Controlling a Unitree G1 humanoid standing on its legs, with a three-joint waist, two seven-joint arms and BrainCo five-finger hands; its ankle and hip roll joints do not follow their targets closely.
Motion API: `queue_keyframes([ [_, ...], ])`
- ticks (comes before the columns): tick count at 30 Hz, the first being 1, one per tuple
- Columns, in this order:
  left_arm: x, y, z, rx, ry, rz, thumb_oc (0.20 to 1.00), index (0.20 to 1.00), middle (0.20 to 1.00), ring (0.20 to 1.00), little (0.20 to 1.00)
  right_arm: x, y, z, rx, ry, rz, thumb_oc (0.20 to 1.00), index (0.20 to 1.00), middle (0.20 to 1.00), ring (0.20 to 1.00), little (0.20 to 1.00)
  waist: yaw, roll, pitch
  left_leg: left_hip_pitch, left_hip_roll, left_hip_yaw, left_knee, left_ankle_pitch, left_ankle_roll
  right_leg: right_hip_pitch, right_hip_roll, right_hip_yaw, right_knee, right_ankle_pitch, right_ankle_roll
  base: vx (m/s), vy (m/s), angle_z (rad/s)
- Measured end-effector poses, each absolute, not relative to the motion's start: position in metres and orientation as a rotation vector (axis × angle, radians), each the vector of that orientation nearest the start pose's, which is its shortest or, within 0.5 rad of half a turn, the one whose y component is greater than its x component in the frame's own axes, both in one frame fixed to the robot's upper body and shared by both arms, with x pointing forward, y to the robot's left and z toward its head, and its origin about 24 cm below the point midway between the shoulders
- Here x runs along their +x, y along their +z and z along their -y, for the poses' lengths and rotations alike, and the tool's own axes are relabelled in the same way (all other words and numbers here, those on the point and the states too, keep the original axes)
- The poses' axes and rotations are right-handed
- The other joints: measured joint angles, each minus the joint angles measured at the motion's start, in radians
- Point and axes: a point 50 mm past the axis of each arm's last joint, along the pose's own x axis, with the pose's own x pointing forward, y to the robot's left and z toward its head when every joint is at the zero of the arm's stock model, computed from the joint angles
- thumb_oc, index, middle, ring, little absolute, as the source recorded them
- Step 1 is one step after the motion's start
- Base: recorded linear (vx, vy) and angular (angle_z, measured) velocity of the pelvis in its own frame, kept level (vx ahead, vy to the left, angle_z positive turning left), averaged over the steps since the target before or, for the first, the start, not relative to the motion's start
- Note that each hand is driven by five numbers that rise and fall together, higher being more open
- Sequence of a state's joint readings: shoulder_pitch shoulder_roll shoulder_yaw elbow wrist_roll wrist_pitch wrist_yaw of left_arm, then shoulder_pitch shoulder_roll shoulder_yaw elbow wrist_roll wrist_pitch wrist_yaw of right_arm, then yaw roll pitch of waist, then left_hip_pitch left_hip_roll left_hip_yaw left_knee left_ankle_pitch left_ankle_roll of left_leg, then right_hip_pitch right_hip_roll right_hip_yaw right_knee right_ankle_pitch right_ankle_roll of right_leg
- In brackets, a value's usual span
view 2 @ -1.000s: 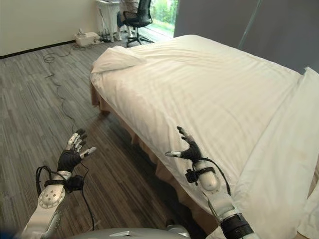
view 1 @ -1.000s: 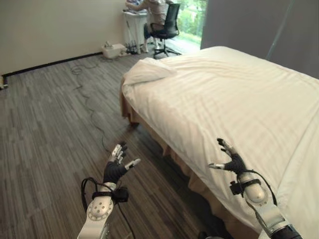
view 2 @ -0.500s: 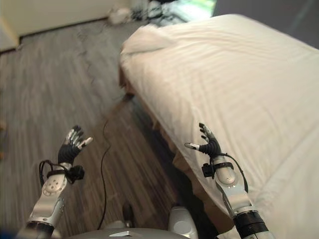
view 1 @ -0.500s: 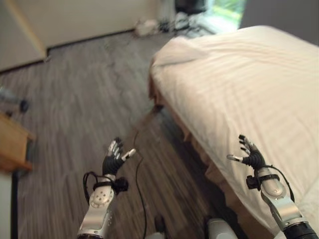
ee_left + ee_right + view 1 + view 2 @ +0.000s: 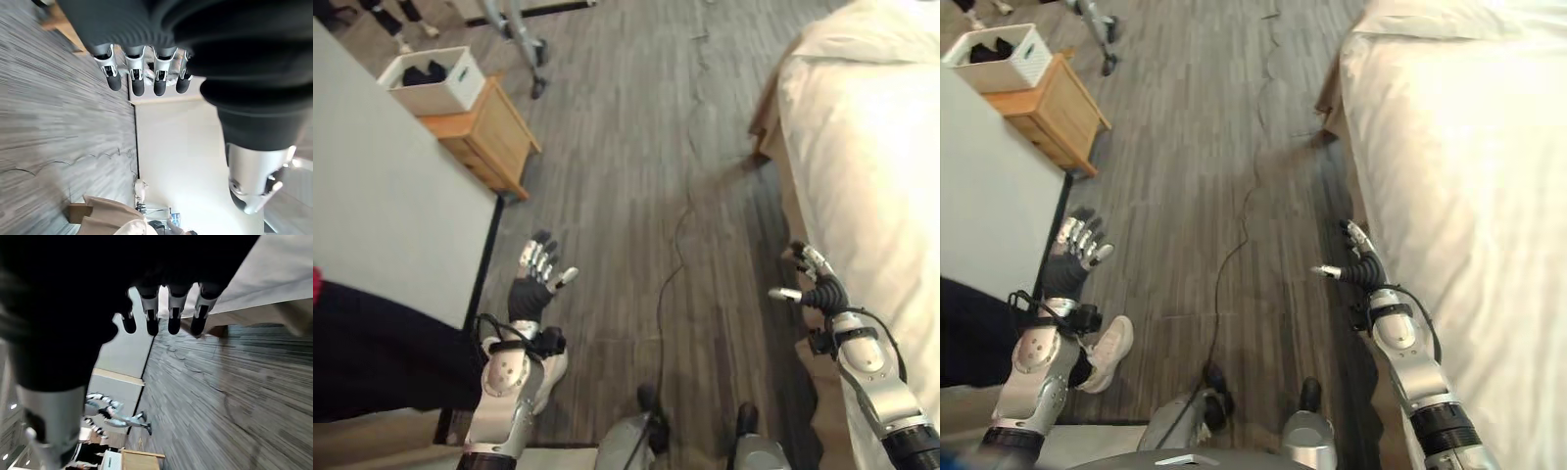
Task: Making the bed.
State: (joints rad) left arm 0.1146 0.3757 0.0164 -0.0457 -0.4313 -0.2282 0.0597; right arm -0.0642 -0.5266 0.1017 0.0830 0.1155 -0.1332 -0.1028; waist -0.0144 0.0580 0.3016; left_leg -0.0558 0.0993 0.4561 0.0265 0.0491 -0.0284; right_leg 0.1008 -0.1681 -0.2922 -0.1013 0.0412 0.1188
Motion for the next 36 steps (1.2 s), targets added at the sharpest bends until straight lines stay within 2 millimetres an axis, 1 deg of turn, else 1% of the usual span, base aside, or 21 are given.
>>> queue_keyframes([
  [3, 0.227, 0.061, -0.233, -0.049, 0.102, 0.136, 1.000, 1.000, 1.000, 1.000, 1.000, 0.259, 0.064, 0.229, -0.421, -0.002, 0.080, 1.000, 1.000, 1.000, 1.000, 1.000, 0.001, -0.042, -0.003, 0.046, -0.044, -0.012, -0.038, -0.013, 0.023, 0.048, -0.028, -0.016, 0.021, -0.010, 0.021, 0.24, 0.074, 0.24],
  [4, 0.228, 0.061, -0.232, -0.045, 0.087, 0.130, 1.000, 1.000, 1.000, 1.000, 1.000, 0.258, 0.061, 0.231, -0.423, -0.009, 0.064, 1.000, 1.000, 1.000, 1.000, 1.000, -0.011, -0.041, -0.004, 0.068, -0.042, -0.034, -0.060, -0.012, 0.026, 0.027, -0.035, -0.022, 0.107, -0.027, 0.042, 0.10, 0.067, 0.39],
  [5, 0.229, 0.061, -0.232, -0.030, 0.073, 0.125, 1.000, 1.000, 1.000, 1.000, 1.000, 0.257, 0.059, 0.233, -0.428, -0.010, 0.053, 1.000, 1.000, 1.000, 1.000, 1.000, -0.020, -0.032, -0.008, 0.095, -0.032, -0.044, -0.094, -0.001, 0.037, -0.020, -0.040, -0.022, 0.230, -0.052, 0.052, 0.00, 0.100, 0.29],
  [7, 0.230, 0.066, -0.239, 0.028, 0.058, 0.128, 1.000, 1.000, 1.000, 1.000, 1.000, 0.254, 0.055, 0.231, -0.415, -0.011, 0.038, 1.000, 1.000, 1.000, 1.000, 1.000, -0.036, -0.074, -0.028, 0.105, -0.038, -0.041, -0.107, 0.002, 0.056, -0.147, -0.078, 0.035, 0.489, -0.065, 0.085, 0.02, 0.080, -0.02],
  [8, 0.231, 0.067, -0.244, 0.061, 0.060, 0.121, 1.000, 1.000, 1.000, 1.000, 1.000, 0.256, 0.057, 0.228, -0.400, -0.013, 0.052, 1.000, 1.000, 1.000, 1.000, 1.000, -0.044, -0.087, -0.021, 0.103, -0.042, -0.032, -0.098, -0.004, 0.066, -0.270, -0.103, 0.107, 0.693, -0.009, 0.124, 0.19, -0.022, 0.00],
  [9, 0.233, 0.065, -0.247, 0.079, 0.059, 0.101, 1.000, 1.000, 1.000, 1.000, 1.000, 0.257, 0.056, 0.227, -0.394, -0.015, 0.054, 1.000, 1.000, 1.000, 1.000, 1.000, -0.060, -0.088, -0.022, 0.101, -0.031, -0.037, -0.101, -0.018, 0.079, -0.362, -0.103, 0.143, 0.801, -0.024, 0.168, 0.19, -0.025, 0.13],
  [11, 0.230, 0.061, -0.251, 0.092, 0.065, 0.076, 1.000, 1.000, 1.000, 1.000, 1.000, 0.253, 0.051, 0.228, -0.396, -0.013, 0.029, 1.000, 1.000, 1.000, 1.000, 1.000, -0.063, -0.097, -0.029, 0.120, -0.043, -0.032, -0.119, -0.024, 0.071, -0.406, -0.100, 0.121, 0.721, -0.067, 0.148, 0.22, -0.087, 0.04],
  [13, 0.224, 0.058, -0.256, 0.118, 0.067, 0.051, 1.000, 1.000, 1.000, 1.000, 1.000, 0.252, 0.052, 0.232, -0.398, -0.027, 0.028, 1.000, 1.000, 1.000, 1.000, 1.000, -0.062, -0.114, -0.042, 0.131, -0.066, -0.028, -0.123, -0.041, 0.065, -0.398, -0.108, 0.054, 0.525, -0.062, 0.107, 0.36, -0.218, 0.06],
  [14, 0.218, 0.054, -0.261, 0.121, 0.080, 0.030, 1.000, 1.000, 1.000, 1.000, 1.000, 0.252, 0.055, 0.237, -0.399, -0.049, 0.036, 1.000, 1.000, 1.000, 1.000, 1.000, -0.057, -0.120, -0.061, 0.134, -0.084, -0.037, -0.119, -0.056, 0.050, -0.354, -0.108, 0.003, 0.309, -0.029, 0.065, 0.37, -0.331, 0.20],
  [17, 0.221, 0.050, -0.267, 0.116, 0.109, 0.012, 1.000, 1.000, 1.000, 1.000, 1.000, 0.251, 0.061, 0.247, -0.408, -0.088, 0.048, 1.000, 1.000, 1.000, 1.000, 1.000, -0.062, -0.102, -0.085, 0.134, -0.087, -0.074, -0.118, -0.062, 0.047, -0.283, -0.107, -0.036, 0.016, 0.066, 0.056, 0.27, -0.198, 0.29],
  [19, 0.222, 0.048, -0.269, 0.116, 0.119, 0.001, 1.000, 1.000, 1.000, 1.000, 1.000, 0.250, 0.061, 0.251, -0.411, -0.105, 0.044, 1.000, 1.000, 1.000, 1.000, 1.000, -0.068, -0.087, -0.084, 0.153, -0.077, -0.088, -0.118, -0.062, 0.047, -0.274, -0.119, -0.044, -0.003, 0.110, 0.058, 0.44, -0.292, 0.23],
  [22, 0.214, 0.040, -0.272, 0.152, 0.128, -0.039, 1.000, 1.000, 1.000, 1.000, 1.000, 0.240, 0.047, 0.253, -0.440, -0.093, -0.016, 1.000, 1.000, 1.000, 1.000, 1.000, -0.062, -0.107, -0.112, 0.231, -0.055, -0.089, -0.089, -0.109, -0.022, -0.195, -0.091, -0.041, 0.025, 0.139, 0.032, 0.35, -0.267, 0.06],
  [23, 0.209, 0.037, -0.274, 0.157, 0.131, -0.057, 1.000, 1.000, 1.000, 1.000, 1.000, 0.237, 0.041, 0.254, -0.453, -0.087, -0.043, 1.000, 1.000, 1.000, 1.000, 1.000, -0.067, -0.118, -0.133, 0.260, -0.047, -0.095, -0.092, -0.122, -0.044, -0.177, -0.073, -0.030, 0.047, 0.160, -0.015, 0.31, -0.351, 0.10],
  [24, 0.203, 0.030, -0.271, 0.129, 0.138, -0.083, 1.000, 1.000, 1.000, 1.000, 1.000, 0.237, 0.039, 0.258, -0.469, -0.089, -0.061, 1.000, 1.000, 1.000, 1.000, 1.000, -0.061, -0.080, -0.136, 0.254, 0.007, -0.090, -0.029, -0.143, -0.076, -0.165, -0.020, -0.041, 0.066, 0.095, -0.020, 0.30, -0.385, -0.12],
  [26, 0.199, 0.030, -0.274, 0.140, 0.135, -0.087, 1.000, 1.000, 1.000, 1.000, 1.000, 0.236, 0.042, 0.263, -0.498, -0.083, -0.065, 1.000, 1.000, 1.000, 1.000, 1.000, -0.052, -0.094, -0.142, 0.093, 0.115, -0.099, 0.339, -0.158, -0.098, -0.144, 0.027, -0.046, 0.053, 0.064, -0.062, 0.30, -0.404, -0.30],
  [27, 0.200, 0.033, -0.272, 0.136, 0.127, -0.073, 1.000, 1.000, 1.000, 1.000, 1.000, 0.238, 0.056, 0.278, -0.590, -0.081, -0.046, 1.000, 1.000, 1.000, 1.000, 1.000, -0.024, -0.060, -0.133, -0.058, 0.236, -0.175, 0.649, -0.086, -0.092, -0.125, 0.104, -0.052, 0.058, 0.048, -0.139, 0.32, -0.315, -0.45],
  [29, 0.200, 0.034, -0.271, 0.135, 0.120, -0.072, 1.000, 1.000, 1.000, 1.000, 1.000, 0.238, 0.066, 0.291, -0.637, -0.104, -0.038, 1.000, 1.000, 1.000, 1.000, 1.000, -0.004, -0.062, -0.124, -0.137, 0.283, -0.203, 0.763, -0.099, -0.102, -0.107, 0.136, -0.024, 0.049, 0.024, -0.173, 0.23, -0.130, -0.46],
  [30, 0.199, 0.035, -0.271, 0.137, 0.117, -0.067, 1.000, 1.000, 1.000, 1.000, 1.000, 0.239, 0.074, 0.297, -0.657, -0.121, -0.020, 1.000, 1.000, 1.000, 1.000, 1.000, -0.002, -0.085, -0.113, -0.169, 0.237, -0.194, 0.723, -0.142, -0.113, -0.104, 0.131, 0.002, 0.048, 0.014, -0.179, 0.13, -0.023, -0.32],
  [32, 0.201, 0.042, -0.269, 0.135, 0.102, -0.036, 1.000, 1.000, 1.000, 1.000, 1.000, 0.241, 0.094, 0.309, -0.694, -0.162, 0.027, 1.000, 1.000, 1.000, 1.000, 1.000, -0.012, -0.112, -0.066, -0.221, 0.152, -0.155, 0.511, -0.151, -0.106, -0.086, 0.137, 0.016, 0.023, 0.018, -0.183, 0.32, 0.027, -0.50],
  [33, 0.204, 0.045, -0.267, 0.133, 0.093, -0.021, 1.000, 1.000, 1.000, 1.000, 1.000, 0.236, 0.091, 0.314, -0.692, -0.183, 0.010, 1.000, 1.000, 1.000, 1.000, 1.000, -0.014, -0.107, -0.046, -0.208, 0.117, -0.109, 0.338, -0.131, -0.078, -0.047, 0.158, 0.015, 0.002, 0.000, -0.163, 0.46, 0.078, -0.41],
  [36, 0.204, 0.044, -0.268, 0.120, 0.107, -0.018, 1.000, 1.000, 1.000, 1.000, 1.000, 0.232, 0.081, 0.319, -0.670, -0.205, -0.033, 1.000, 1.000, 1.000, 1.000, 1.000, -0.021, -0.108, -0.043, -0.205, 0.045, -0.072, 0.076, -0.086, -0.050, -0.038, 0.177, 0.029, 0.002, -0.045, -0.137, 0.30, 0.040, -0.11],
])
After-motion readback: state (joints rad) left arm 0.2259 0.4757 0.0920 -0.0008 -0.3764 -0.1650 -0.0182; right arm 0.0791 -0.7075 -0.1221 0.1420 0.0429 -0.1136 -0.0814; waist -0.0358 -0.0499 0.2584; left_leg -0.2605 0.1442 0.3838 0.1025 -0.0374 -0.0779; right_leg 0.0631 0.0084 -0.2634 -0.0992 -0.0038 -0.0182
